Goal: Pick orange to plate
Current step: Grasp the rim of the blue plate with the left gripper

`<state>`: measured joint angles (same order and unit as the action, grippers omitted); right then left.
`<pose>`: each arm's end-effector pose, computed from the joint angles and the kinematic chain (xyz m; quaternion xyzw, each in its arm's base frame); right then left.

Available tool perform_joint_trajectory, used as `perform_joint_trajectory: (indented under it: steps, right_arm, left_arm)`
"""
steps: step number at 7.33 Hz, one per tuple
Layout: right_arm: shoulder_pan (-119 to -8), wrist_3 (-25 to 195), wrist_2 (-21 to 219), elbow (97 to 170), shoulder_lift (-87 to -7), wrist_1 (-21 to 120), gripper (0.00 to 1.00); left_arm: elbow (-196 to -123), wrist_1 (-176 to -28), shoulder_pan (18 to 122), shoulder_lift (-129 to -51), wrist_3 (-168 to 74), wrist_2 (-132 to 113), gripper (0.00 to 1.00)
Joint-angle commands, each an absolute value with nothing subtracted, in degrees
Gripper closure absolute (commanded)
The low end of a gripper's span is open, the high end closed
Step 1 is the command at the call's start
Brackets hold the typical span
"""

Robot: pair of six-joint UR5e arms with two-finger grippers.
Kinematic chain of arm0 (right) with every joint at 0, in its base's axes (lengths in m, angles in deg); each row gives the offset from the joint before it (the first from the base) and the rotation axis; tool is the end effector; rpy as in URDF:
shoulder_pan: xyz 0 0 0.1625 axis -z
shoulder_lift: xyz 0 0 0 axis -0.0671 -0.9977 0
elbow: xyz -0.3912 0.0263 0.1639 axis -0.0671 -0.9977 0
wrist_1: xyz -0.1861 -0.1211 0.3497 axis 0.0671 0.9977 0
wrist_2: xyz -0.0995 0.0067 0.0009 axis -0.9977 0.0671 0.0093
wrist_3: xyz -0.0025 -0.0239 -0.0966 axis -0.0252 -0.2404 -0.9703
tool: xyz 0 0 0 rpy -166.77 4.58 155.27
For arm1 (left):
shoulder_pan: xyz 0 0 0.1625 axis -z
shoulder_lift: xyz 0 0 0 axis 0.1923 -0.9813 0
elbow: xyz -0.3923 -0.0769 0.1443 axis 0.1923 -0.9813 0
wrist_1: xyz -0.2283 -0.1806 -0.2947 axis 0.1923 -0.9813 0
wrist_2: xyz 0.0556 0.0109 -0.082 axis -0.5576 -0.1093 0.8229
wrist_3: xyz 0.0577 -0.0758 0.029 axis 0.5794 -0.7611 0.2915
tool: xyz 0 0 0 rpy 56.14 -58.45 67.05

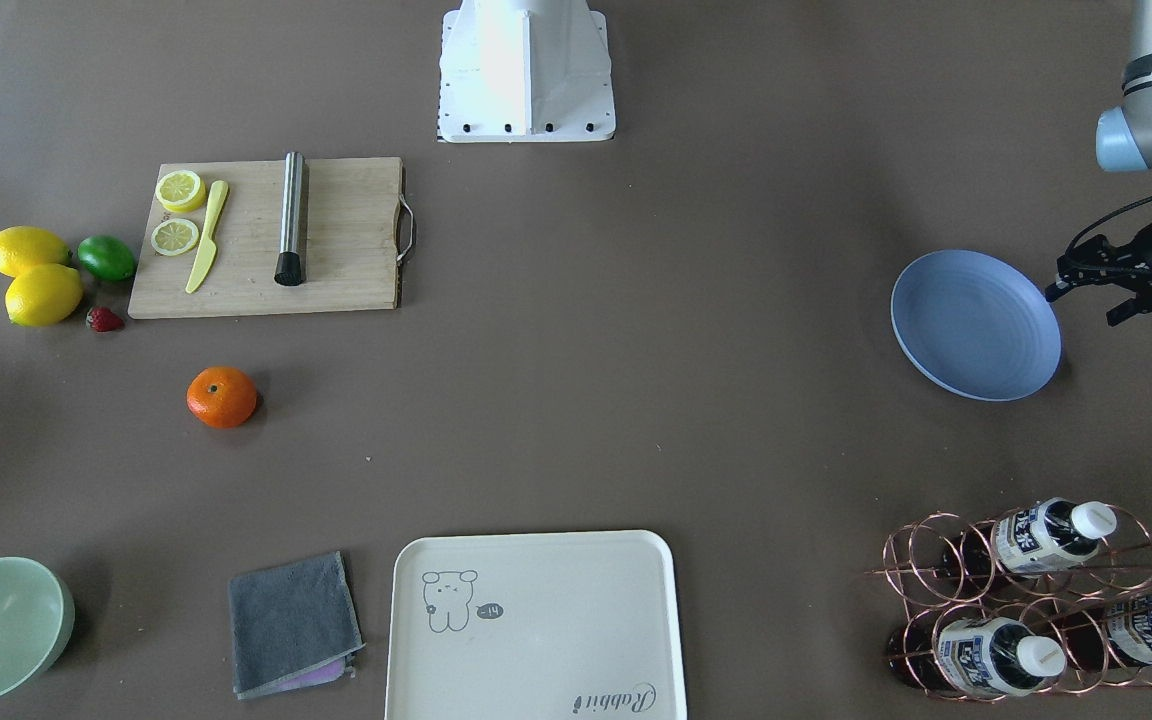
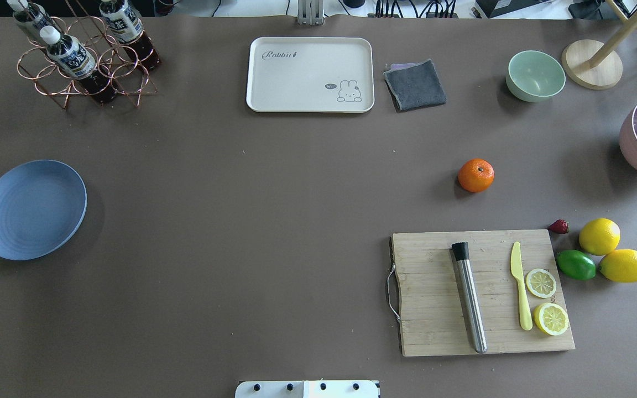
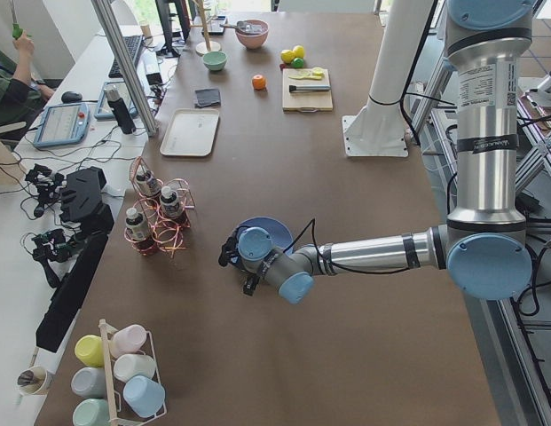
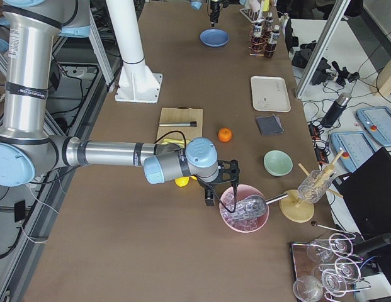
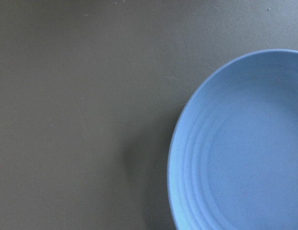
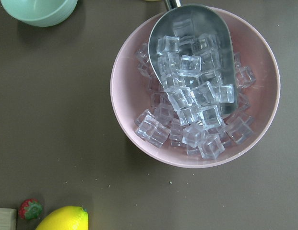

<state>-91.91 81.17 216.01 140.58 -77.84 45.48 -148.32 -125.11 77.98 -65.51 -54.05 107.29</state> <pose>0.0426 -0.4302 0.6152 0.0777 -0.4314 0.0225 0.8985 0.1279 -0.4504 0.6856 0.1004 0.4631 0.1309 0.8708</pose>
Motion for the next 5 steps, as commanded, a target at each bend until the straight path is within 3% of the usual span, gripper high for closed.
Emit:
perform_joint_trajectory:
  steps: [1, 5]
  right_arm:
    - [-91.91, 81.26, 216.12, 140.58, -77.77, 45.49, 0.00]
    - [-91.91, 81.26, 216.20, 140.58, -77.94, 45.58, 0.00]
  left_arm:
    - [-147.84, -125.13, 76.31, -65.58, -54.13, 107.30, 0.01]
    - [-144.34, -125.13, 75.25, -69.25, -55.36, 107.21, 0.02]
